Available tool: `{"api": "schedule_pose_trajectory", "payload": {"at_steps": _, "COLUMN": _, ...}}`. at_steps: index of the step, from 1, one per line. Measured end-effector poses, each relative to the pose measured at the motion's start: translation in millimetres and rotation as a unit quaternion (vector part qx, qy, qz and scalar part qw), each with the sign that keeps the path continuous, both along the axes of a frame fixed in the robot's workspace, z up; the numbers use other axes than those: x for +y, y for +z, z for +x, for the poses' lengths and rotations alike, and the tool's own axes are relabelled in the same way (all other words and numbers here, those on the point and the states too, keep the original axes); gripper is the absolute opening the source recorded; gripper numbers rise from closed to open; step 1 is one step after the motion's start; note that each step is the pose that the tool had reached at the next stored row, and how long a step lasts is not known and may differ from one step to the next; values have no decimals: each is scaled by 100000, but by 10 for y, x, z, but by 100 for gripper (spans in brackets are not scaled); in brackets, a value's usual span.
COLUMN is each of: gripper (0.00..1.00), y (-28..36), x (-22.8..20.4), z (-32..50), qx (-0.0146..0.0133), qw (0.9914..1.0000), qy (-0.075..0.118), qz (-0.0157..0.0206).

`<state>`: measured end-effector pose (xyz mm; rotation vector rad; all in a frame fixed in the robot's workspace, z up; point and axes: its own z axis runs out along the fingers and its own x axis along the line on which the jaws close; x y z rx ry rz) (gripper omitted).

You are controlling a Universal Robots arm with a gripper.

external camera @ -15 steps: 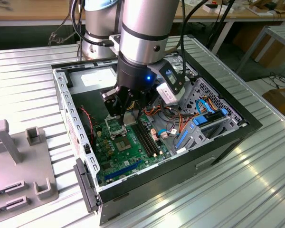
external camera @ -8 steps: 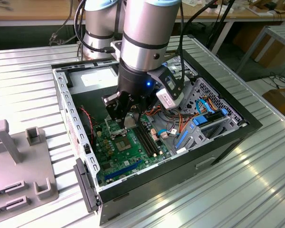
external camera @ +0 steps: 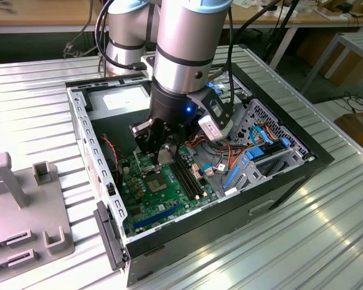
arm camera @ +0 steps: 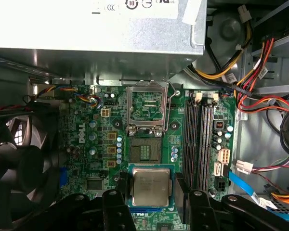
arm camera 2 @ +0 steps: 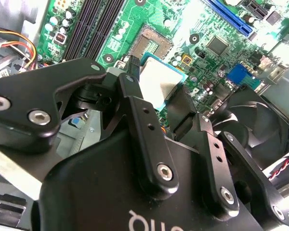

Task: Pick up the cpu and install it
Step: 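Place the cpu into insertion slot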

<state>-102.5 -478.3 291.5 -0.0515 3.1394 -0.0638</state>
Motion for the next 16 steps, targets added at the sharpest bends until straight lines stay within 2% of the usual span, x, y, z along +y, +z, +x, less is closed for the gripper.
{"api": "schedule_pose_trajectory", "payload": {"at_steps": 7, "gripper": 47, "y": -7, "x": 0, "z": 0, "qx": -10, "qw": 100000, "qy": 2, "qz": 18}}
{"api": "schedule_pose_trajectory", "payload": {"at_steps": 14, "gripper": 47, "y": -136, "x": 0, "z": 6, "qx": -30, "qw": 100000, "qy": 2, "qz": 6}}
{"api": "schedule_pose_trajectory", "payload": {"at_steps": 16, "gripper": 47, "y": -191, "x": 4, "z": 9, "qx": -27, "qw": 100000, "qy": -4, "qz": 3}}
